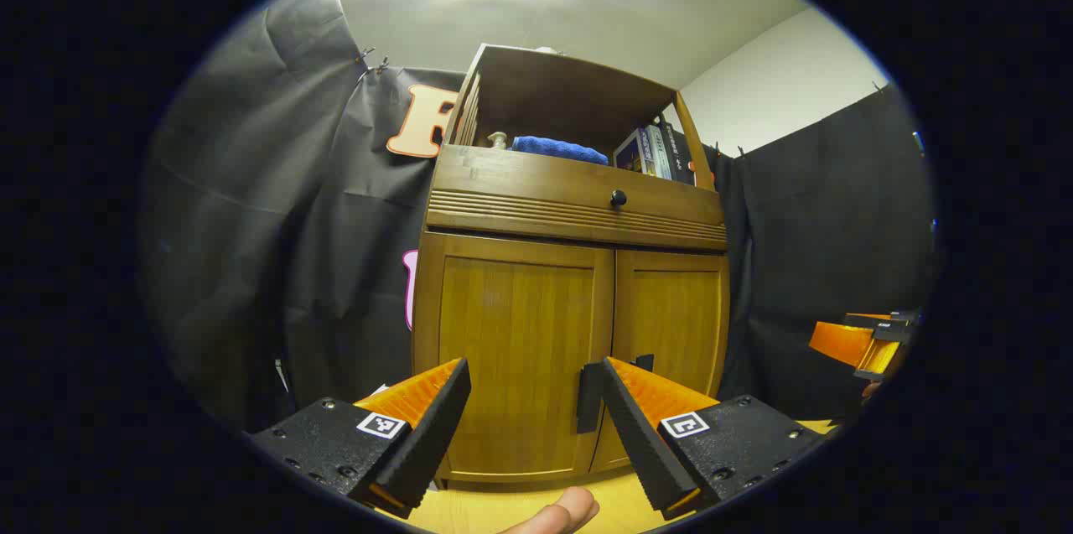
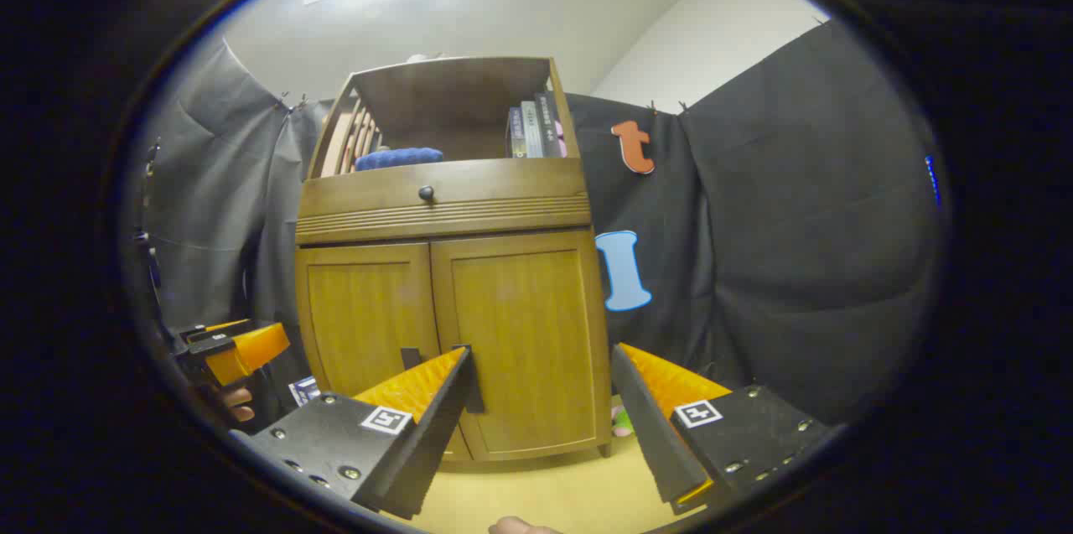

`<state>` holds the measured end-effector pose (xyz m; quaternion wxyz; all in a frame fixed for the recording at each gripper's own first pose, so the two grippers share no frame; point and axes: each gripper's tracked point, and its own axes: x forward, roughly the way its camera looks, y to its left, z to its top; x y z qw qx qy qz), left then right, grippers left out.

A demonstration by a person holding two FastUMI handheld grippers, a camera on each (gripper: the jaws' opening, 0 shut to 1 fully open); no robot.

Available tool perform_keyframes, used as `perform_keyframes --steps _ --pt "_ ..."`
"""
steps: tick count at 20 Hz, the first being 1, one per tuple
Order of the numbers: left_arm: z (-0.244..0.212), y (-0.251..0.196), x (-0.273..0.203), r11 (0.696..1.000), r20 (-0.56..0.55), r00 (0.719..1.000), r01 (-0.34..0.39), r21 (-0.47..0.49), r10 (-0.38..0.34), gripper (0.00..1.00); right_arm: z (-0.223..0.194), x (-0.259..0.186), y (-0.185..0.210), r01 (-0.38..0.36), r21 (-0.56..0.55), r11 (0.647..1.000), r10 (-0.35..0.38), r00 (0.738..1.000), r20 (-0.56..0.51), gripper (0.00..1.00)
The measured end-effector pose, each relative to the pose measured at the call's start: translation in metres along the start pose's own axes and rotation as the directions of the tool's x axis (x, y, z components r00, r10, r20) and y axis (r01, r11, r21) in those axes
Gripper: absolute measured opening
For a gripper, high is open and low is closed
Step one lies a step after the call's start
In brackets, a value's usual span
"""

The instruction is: Open the right door of the double-door shoe cabinet with the right hand, and open the left door with the left hand.

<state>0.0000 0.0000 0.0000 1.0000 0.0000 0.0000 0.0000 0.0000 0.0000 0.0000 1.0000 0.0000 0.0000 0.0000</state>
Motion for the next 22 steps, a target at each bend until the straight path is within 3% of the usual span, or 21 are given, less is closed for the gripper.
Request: perform_keyframes --steps 2,13,14,18,19,21,22 --pt "-0.001 0.001 -0.001 1.0 -0.007 1.0 0.006 -0.005 -0.006 0.95 0.003 -0.003 0.008 -0.015 -0.006 1.0 0.015 1.0 0.003 0.98" --pt "-0.008 -0.003 0.006 1.0 -0.033 0.999 0.024 -0.011 -0.024 0.92 0.013 0.008 0.009 -0.045 -0.027 0.999 0.047 0.998 0.04 0.98" --pt "-0.011 -0.002 0.009 1.0 -0.045 0.999 0.021 -0.011 -0.021 0.95 0.012 0.013 0.01 -0.05 -0.027 0.998 0.051 0.998 0.042 0.98" --pt "-0.021 0.008 0.021 1.0 -0.081 0.997 -0.016 -0.01 0.015 0.92 0.0 0.045 0.016 -0.087 -0.022 0.996 0.087 0.995 0.037 0.93" --pt "-0.024 0.01 0.023 1.0 -0.085 0.996 -0.025 -0.008 0.024 0.92 -0.005 0.056 0.019 -0.099 -0.014 0.995 0.099 0.995 0.024 0.98" --pt "-0.026 0.011 0.026 1.0 -0.092 0.995 -0.03 -0.006 0.029 0.95 -0.023 0.08 0.028 -0.135 0.01 0.991 0.135 0.991 -0.019 0.94" --pt "-0.027 0.012 0.027 1.0 -0.093 0.995 -0.028 -0.005 0.027 0.92 -0.033 0.092 0.035 -0.156 0.021 0.987 0.157 0.987 -0.039 0.94"
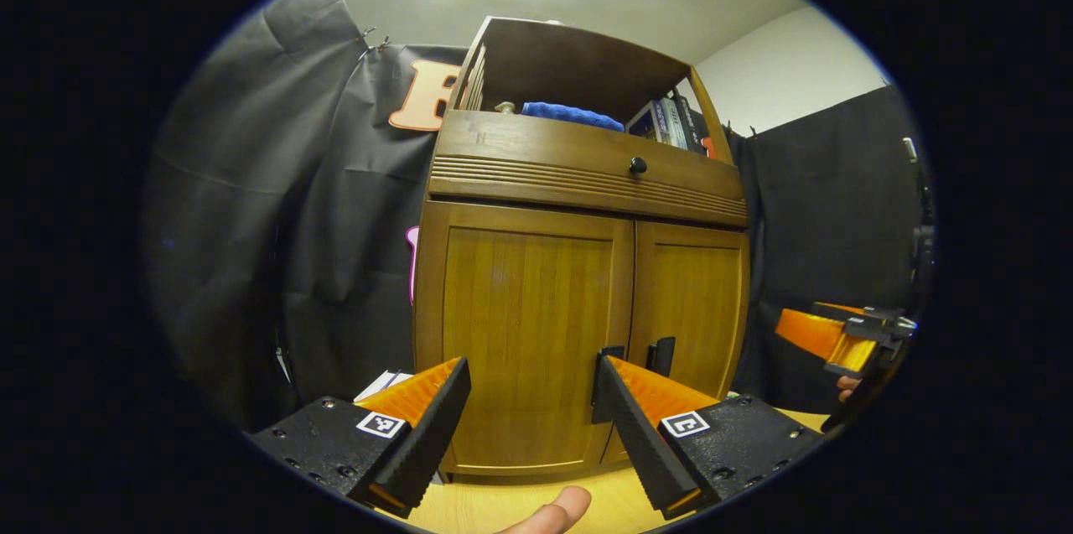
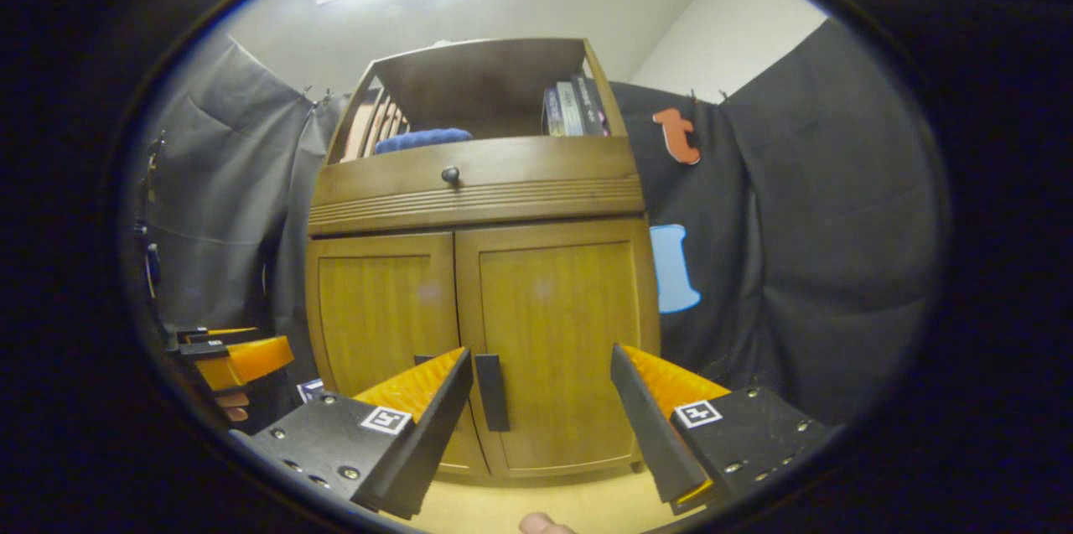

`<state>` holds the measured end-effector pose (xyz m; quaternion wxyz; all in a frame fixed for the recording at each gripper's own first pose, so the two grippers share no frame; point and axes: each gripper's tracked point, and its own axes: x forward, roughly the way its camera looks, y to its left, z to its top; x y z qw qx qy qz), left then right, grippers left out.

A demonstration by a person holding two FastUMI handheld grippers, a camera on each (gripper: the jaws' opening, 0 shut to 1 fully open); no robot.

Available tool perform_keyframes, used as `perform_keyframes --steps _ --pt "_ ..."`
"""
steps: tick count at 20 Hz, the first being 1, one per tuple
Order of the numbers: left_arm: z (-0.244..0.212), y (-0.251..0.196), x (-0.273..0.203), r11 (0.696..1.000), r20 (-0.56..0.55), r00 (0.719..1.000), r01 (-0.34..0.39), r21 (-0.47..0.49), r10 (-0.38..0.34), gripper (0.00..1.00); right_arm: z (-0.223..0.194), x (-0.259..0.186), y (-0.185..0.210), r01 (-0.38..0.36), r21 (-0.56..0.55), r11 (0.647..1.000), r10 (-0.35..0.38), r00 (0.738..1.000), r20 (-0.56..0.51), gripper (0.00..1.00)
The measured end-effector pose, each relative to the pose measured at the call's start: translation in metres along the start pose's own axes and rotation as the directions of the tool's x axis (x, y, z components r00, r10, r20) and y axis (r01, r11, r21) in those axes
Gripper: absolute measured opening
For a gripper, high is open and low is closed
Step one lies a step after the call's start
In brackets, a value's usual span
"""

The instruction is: Open the right door of the double-door shoe cabinet with the right hand, and open the left door with the left hand.

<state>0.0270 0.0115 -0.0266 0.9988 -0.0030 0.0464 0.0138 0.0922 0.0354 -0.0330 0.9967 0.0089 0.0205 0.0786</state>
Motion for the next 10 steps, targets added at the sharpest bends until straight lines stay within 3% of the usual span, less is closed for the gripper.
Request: perform_keyframes --steps 2,3,6,7,10 --pt "0.0 0.003 0.002 1.0 0.002 1.0 -0.001 0.005 0.001 0.92 -0.018 0.031 0.008 -0.037 -0.001 0.999 0.037 0.999 -0.039 0.98" --pt "0.0 0.005 0.003 1.0 0.005 1.0 -0.004 0.005 0.004 0.92 -0.026 0.045 0.011 -0.047 -0.01 0.999 0.047 0.997 -0.054 0.94" --pt "-0.002 0.011 0.008 1.0 0.001 1.0 -0.013 0.003 0.013 0.92 -0.052 0.081 0.013 -0.038 -0.028 0.999 0.036 0.995 -0.092 1.0" --pt "-0.003 0.012 0.01 1.0 -0.003 1.0 -0.016 0.002 0.016 0.95 -0.062 0.094 0.013 -0.031 -0.023 0.999 0.028 0.993 -0.114 0.98" --pt "-0.009 0.018 0.017 1.0 -0.02 0.999 -0.029 -0.003 0.028 0.92 -0.088 0.123 0.03 -0.069 -0.001 0.998 0.068 0.985 -0.157 0.98"
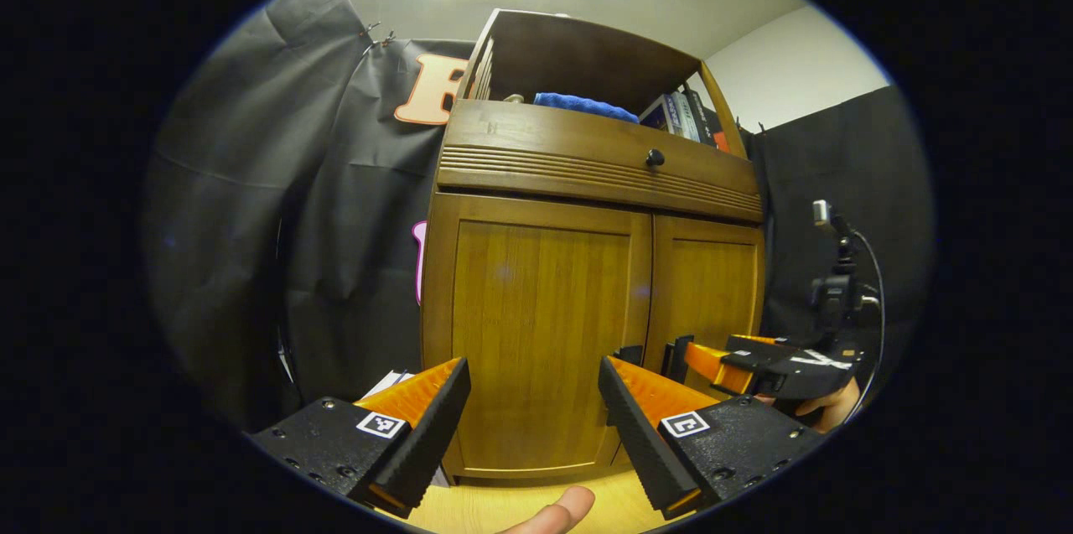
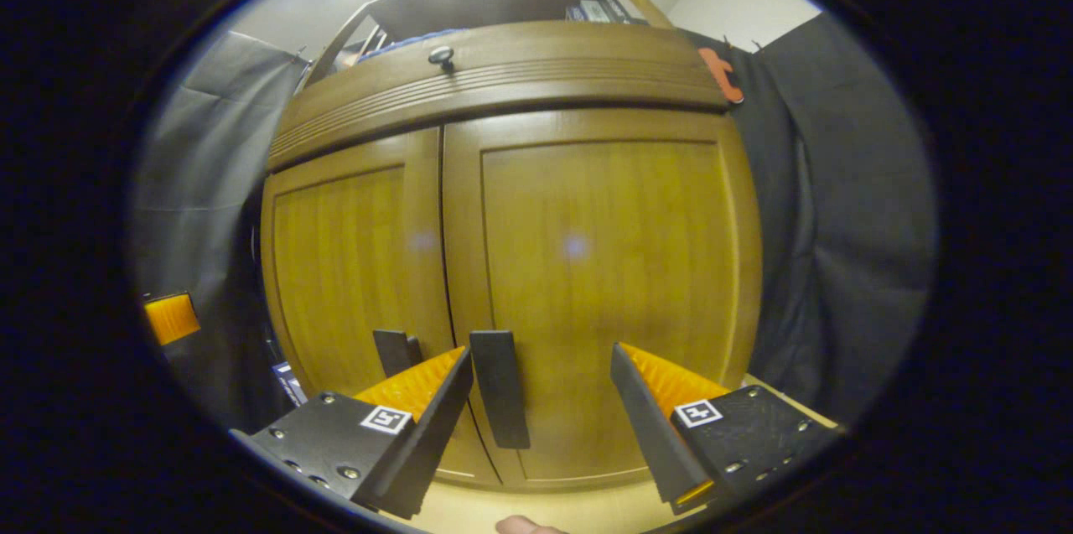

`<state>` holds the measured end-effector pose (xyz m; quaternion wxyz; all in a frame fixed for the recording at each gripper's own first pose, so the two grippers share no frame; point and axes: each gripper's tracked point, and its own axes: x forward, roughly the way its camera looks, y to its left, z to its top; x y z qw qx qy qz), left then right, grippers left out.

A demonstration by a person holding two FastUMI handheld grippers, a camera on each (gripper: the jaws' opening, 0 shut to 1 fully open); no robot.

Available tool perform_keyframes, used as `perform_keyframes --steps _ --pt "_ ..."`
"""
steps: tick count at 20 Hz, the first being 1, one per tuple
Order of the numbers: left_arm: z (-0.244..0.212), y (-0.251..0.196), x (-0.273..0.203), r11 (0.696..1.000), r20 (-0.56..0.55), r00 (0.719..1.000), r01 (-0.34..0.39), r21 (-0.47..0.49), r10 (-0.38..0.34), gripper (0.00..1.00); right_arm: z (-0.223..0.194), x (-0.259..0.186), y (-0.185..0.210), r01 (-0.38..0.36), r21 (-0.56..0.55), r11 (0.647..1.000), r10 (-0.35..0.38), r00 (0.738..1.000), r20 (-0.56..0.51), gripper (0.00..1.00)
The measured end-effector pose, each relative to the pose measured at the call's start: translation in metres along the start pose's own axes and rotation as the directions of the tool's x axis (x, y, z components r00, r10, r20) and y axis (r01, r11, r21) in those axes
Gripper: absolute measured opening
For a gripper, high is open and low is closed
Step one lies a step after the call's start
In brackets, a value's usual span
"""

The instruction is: Open the right door of the double-door shoe cabinet with the right hand, and open the left door with the left hand.

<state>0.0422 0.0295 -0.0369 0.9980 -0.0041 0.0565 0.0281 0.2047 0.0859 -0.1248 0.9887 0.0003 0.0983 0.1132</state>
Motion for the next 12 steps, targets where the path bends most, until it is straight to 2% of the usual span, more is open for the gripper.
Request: perform_keyframes --steps 1,3,4,5,6,7,8,9,11,12 --pt "-0.002 0.0 0.002 1.0 -0.006 1.0 -0.004 -0.001 0.003 0.95 -0.004 0.009 0.001 -0.003 -0.003 1.0 0.003 1.0 -0.008 0.98" --pt "-0.005 0.0 0.007 1.0 -0.015 1.0 -0.006 0.0 0.006 0.92 -0.014 0.025 0.002 0.003 -0.003 1.0 -0.003 1.0 -0.013 0.98" --pt "-0.005 -0.001 0.01 1.0 -0.014 1.0 -0.008 0.003 0.008 0.95 -0.016 0.034 0.003 0.006 0.0 1.0 -0.006 1.0 -0.011 0.98" --pt "-0.007 -0.001 0.012 1.0 -0.017 1.0 -0.01 0.01 0.01 0.95 -0.019 0.035 0.003 0.011 0.0 1.0 -0.011 1.0 -0.024 0.92" --pt "-0.009 -0.002 0.014 1.0 -0.02 1.0 -0.009 0.014 0.01 0.95 -0.014 0.037 0.003 0.016 0.005 1.0 -0.016 1.0 0.005 0.81" --pt "-0.011 -0.004 0.016 1.0 -0.024 1.0 -0.007 0.018 0.008 0.95 -0.018 0.036 0.003 0.02 -0.008 1.0 -0.02 0.999 -0.03 0.8" --pt "-0.014 -0.007 0.02 1.0 -0.03 1.0 -0.005 0.021 0.005 0.95 -0.016 0.038 0.015 -0.049 -0.001 0.999 0.049 0.999 -0.02 0.8" --pt "-0.017 -0.009 0.022 1.0 -0.038 0.999 0.001 0.024 0.0 0.95 -0.023 0.042 0.023 -0.074 0.011 0.997 0.075 0.995 -0.063 0.62" --pt "-0.024 -0.016 0.027 1.0 -0.058 0.998 0.01 0.019 -0.009 0.92 -0.023 0.033 0.024 -0.048 -0.02 0.999 0.046 0.996 -0.077 0.26" --pt "-0.028 -0.018 0.029 1.0 -0.07 0.997 0.013 0.015 -0.012 0.92 -0.019 0.032 0.024 -0.045 -0.024 0.999 0.043 0.996 -0.074 0.27"
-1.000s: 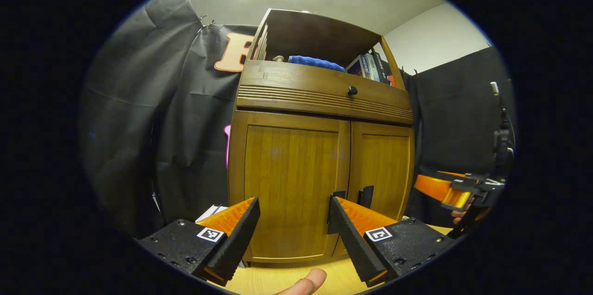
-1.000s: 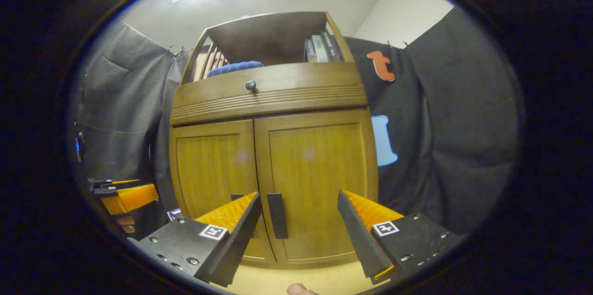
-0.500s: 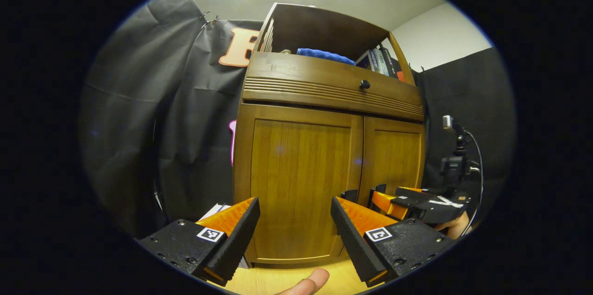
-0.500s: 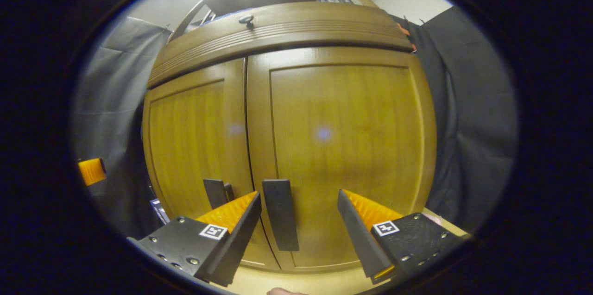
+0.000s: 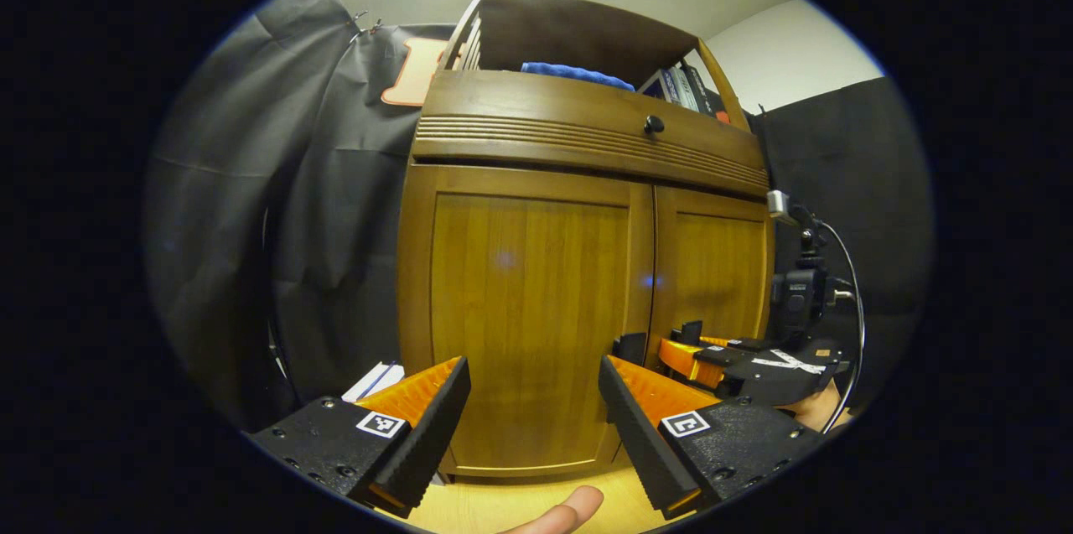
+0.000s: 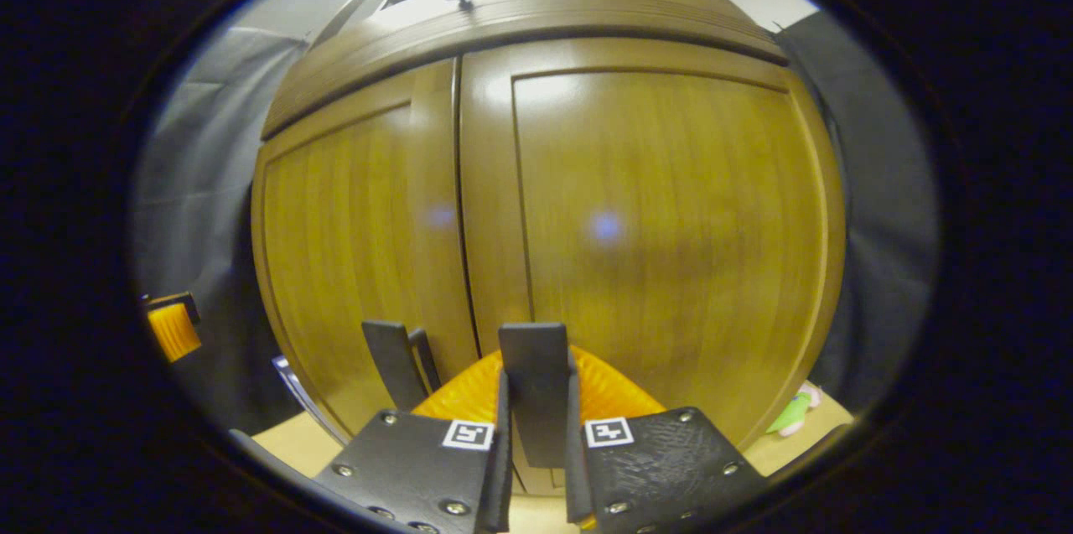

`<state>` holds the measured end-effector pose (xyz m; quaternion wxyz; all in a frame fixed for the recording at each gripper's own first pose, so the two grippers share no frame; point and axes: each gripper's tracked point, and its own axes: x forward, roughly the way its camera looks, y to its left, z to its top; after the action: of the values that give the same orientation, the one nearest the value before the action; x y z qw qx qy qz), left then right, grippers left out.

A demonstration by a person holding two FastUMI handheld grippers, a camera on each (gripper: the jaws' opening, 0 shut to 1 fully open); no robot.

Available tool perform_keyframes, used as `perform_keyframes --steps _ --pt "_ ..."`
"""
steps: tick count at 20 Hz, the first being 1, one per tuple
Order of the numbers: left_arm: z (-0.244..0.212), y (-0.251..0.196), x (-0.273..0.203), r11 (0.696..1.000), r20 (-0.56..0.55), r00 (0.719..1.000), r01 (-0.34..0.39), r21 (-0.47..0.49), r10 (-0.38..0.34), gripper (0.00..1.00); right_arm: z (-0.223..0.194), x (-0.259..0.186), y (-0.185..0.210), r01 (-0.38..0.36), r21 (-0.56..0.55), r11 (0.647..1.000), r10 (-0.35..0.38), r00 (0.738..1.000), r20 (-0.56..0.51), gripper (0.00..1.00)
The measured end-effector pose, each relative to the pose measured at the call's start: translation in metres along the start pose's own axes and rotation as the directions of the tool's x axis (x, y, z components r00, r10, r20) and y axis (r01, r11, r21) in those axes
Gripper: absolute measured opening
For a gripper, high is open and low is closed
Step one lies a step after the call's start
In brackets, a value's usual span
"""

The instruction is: Open the right door of the double-door shoe cabinet with the right hand, and open the left door with the left hand.

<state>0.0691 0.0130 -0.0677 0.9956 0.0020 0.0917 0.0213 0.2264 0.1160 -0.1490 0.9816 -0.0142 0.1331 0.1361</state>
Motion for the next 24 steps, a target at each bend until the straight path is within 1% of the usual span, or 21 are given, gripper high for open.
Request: perform_keyframes --steps 1,2,5,6,9,10,12,15,18,20,22,24 --pt "-0.002 -0.002 0.001 1.0 -0.008 1.0 0.005 -0.004 -0.005 0.95 0.0 -0.001 0.002 -0.004 0.001 1.0 0.004 1.0 -0.004 0.25" --pt "-0.003 -0.004 0.001 1.0 -0.013 1.0 0.006 -0.006 -0.006 0.92 -0.002 0.001 0.004 -0.012 0.003 1.0 0.012 1.0 -0.008 0.19" --pt "0.0 -0.006 0.0 1.0 -0.005 1.0 0.003 -0.009 -0.003 0.92 0.002 -0.006 0.003 -0.034 0.03 0.999 0.034 0.999 -0.006 0.19" --pt "0.002 -0.006 -0.002 1.0 0.003 1.0 0.006 -0.01 -0.006 0.95 0.003 -0.007 0.002 -0.037 0.036 0.999 0.037 0.999 -0.005 0.19" --pt "0.011 -0.01 -0.013 1.0 0.036 0.999 0.016 -0.006 -0.016 0.95 0.008 -0.019 -0.001 -0.044 0.047 0.998 0.044 0.999 -0.01 0.19" --pt "0.014 -0.012 -0.016 1.0 0.048 0.999 0.018 -0.005 -0.017 0.92 0.002 -0.032 -0.002 -0.048 0.051 0.998 0.049 0.999 -0.011 0.19" --pt "0.018 -0.016 -0.022 1.0 0.065 0.997 0.027 0.002 -0.027 0.92 -0.002 -0.048 -0.008 -0.057 0.056 0.997 0.058 0.998 -0.01 0.19" --pt "0.022 -0.018 -0.027 0.999 0.089 0.995 0.036 0.007 -0.036 0.92 -0.002 -0.067 -0.013 -0.07 0.06 0.996 0.071 0.997 -0.013 0.19" --pt "0.022 -0.019 -0.026 0.999 0.085 0.996 0.034 -0.003 -0.033 0.92 -0.002 -0.089 -0.021 -0.085 0.053 0.995 0.086 0.996 -0.016 0.19" --pt "0.023 -0.02 -0.026 1.0 0.087 0.996 0.031 0.004 -0.031 0.92 -0.002 -0.105 -0.029 -0.103 0.088 0.991 0.104 0.995 -0.007 0.19" --pt "0.021 -0.021 -0.028 1.0 0.089 0.996 0.022 0.007 -0.023 0.92 -0.002 -0.118 -0.038 -0.106 0.107 0.989 0.108 0.994 -0.007 0.19" --pt "0.02 -0.029 -0.03 0.999 0.085 0.996 0.034 0.008 -0.035 0.92 -0.002 -0.131 -0.048 -0.096 0.103 0.99 0.098 0.995 -0.016 0.19"
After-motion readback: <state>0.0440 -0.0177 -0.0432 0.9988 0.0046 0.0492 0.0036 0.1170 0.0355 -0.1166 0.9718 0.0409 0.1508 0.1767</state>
